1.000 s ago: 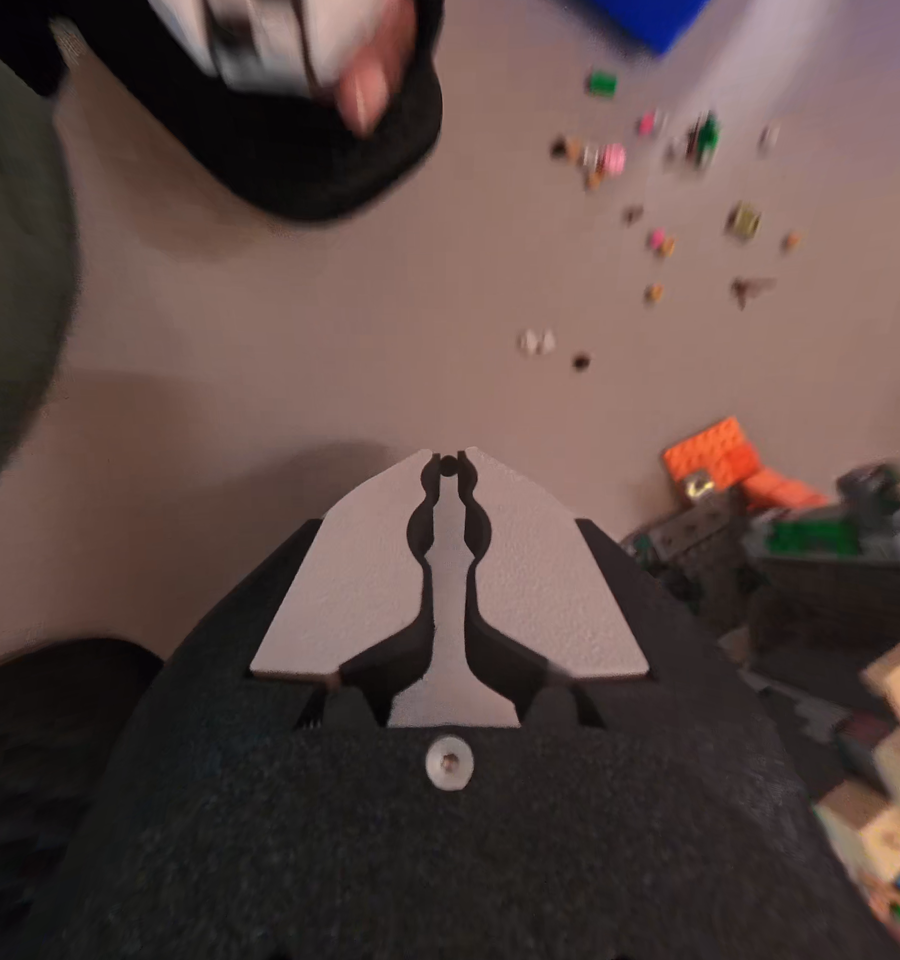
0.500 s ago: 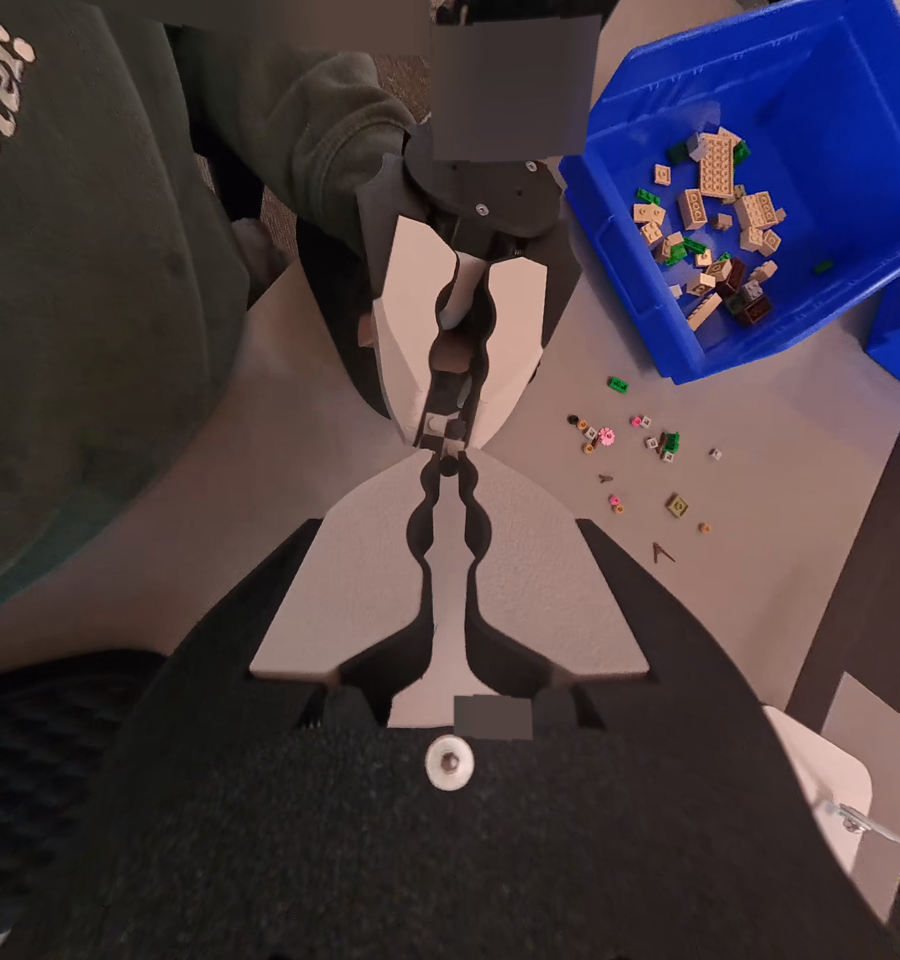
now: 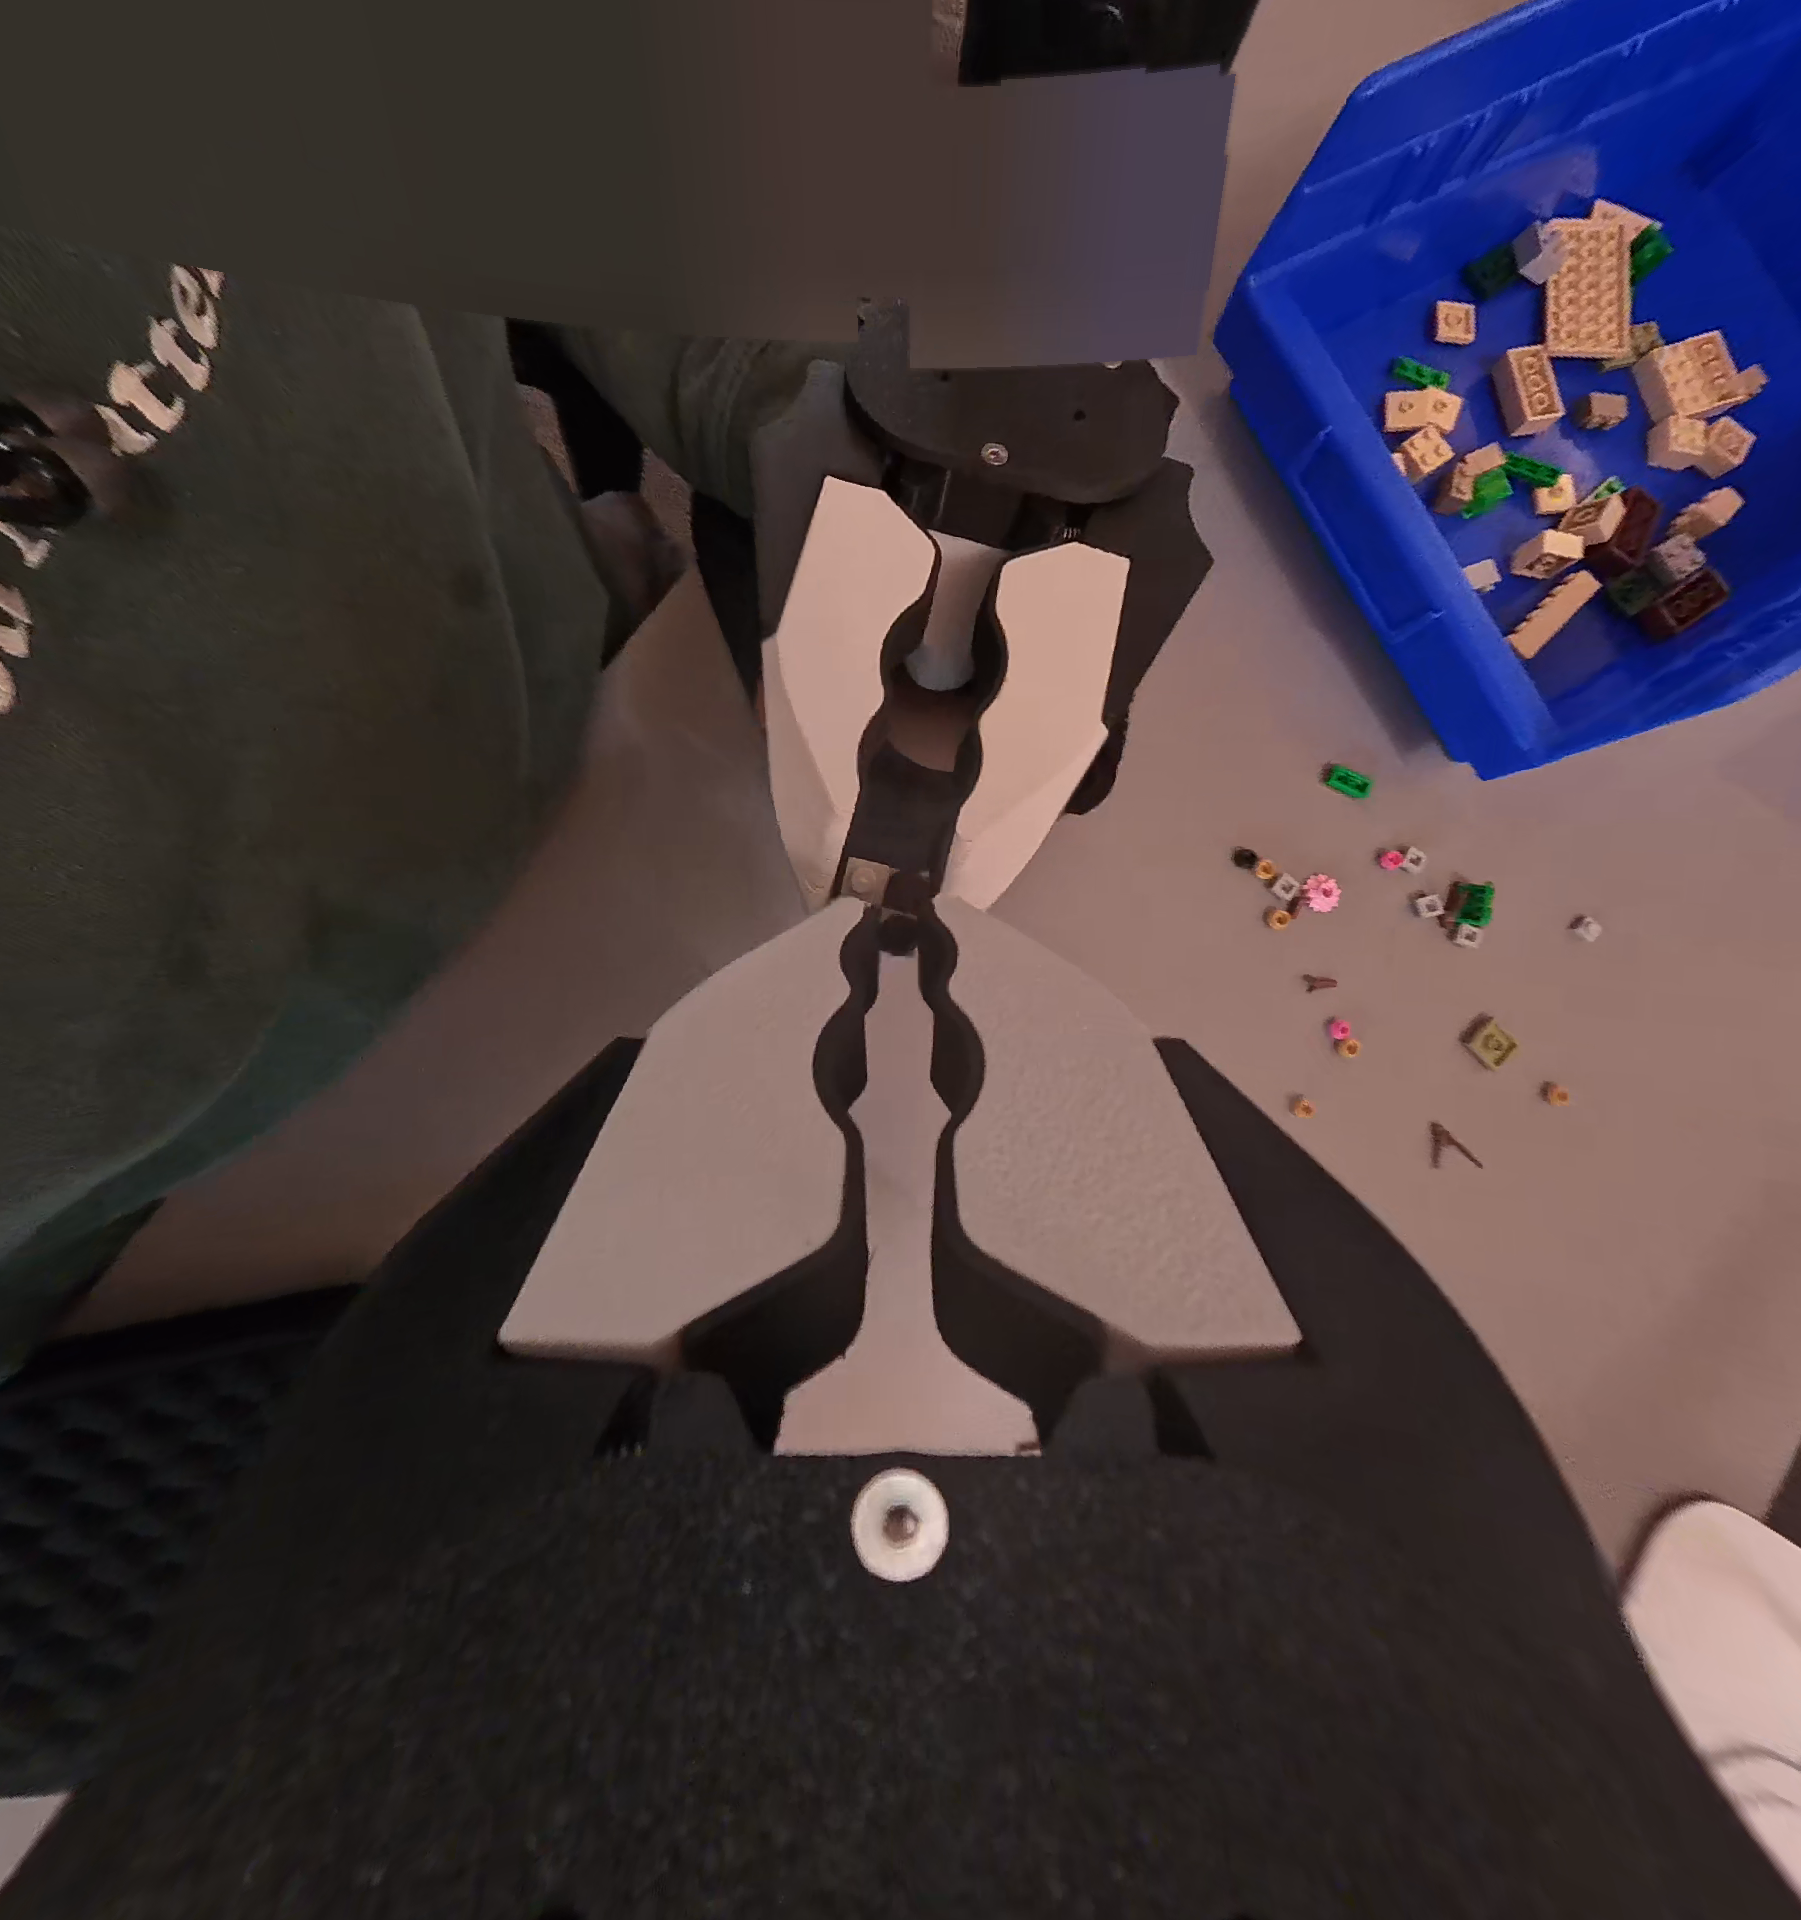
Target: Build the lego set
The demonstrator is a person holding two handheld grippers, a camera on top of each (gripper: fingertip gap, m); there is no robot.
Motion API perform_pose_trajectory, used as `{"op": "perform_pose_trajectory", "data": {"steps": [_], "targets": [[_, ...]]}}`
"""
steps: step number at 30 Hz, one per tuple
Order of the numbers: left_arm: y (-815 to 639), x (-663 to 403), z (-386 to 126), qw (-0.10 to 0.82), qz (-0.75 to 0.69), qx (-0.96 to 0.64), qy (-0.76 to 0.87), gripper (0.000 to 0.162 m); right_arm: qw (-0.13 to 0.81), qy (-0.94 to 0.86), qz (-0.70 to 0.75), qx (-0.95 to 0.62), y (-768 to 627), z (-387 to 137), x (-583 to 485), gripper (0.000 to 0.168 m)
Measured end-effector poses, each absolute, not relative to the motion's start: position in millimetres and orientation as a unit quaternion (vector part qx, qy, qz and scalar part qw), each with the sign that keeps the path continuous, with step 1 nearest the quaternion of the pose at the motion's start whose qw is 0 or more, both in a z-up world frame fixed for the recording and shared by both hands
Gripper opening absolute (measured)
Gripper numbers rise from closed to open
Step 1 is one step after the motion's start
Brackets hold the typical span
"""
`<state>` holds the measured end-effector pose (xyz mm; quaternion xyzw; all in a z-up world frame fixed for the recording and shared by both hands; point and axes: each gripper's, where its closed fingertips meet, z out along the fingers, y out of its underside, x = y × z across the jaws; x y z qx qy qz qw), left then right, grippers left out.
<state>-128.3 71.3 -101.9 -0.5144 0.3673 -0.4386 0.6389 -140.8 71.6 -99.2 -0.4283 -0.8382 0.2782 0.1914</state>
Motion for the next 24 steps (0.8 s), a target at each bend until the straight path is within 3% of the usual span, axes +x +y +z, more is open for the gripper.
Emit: {"op": "perform_pose_trajectory", "data": {"steps": [24], "targets": [[63.9,-127.9,-97.2,0.644,-0.448,-0.494,0.375,0.016,0.144,-0.785,0.396,-0.454,61.8,-95.3,-140.6,0.006]]}}
